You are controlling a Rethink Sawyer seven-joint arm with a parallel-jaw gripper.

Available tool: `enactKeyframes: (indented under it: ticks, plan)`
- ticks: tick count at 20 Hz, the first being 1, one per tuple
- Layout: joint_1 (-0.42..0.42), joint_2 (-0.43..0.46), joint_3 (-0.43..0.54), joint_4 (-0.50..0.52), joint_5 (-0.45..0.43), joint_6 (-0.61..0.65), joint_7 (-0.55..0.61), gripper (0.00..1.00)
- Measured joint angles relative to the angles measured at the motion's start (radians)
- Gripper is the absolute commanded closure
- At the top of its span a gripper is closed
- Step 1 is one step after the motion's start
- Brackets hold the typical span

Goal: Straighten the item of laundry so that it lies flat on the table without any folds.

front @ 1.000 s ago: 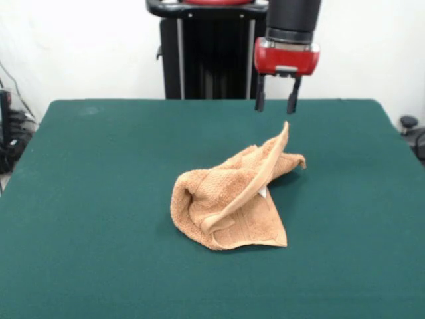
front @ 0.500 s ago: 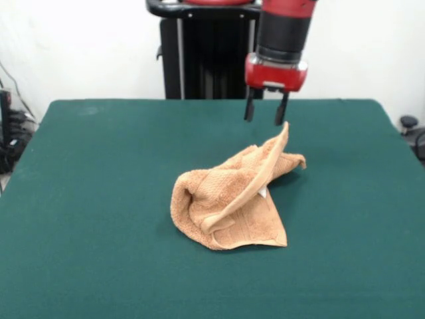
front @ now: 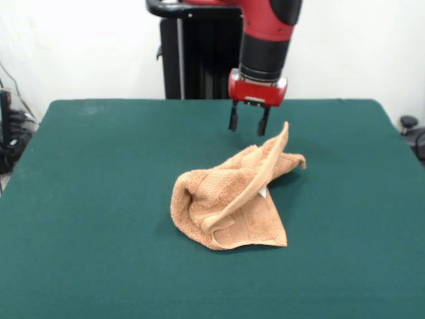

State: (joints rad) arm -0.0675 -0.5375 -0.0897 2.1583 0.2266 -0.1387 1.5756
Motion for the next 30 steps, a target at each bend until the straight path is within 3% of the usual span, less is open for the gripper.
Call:
enactKeyframes:
  ticks: [6,30]
  plan:
    - [-0.022,0.02,0.038,-0.001,0.0,-0.077,0.006,0.0]
    - [0.05,-0.01,0.048,-0.013,0.042,-0.154,0.006,0.0]
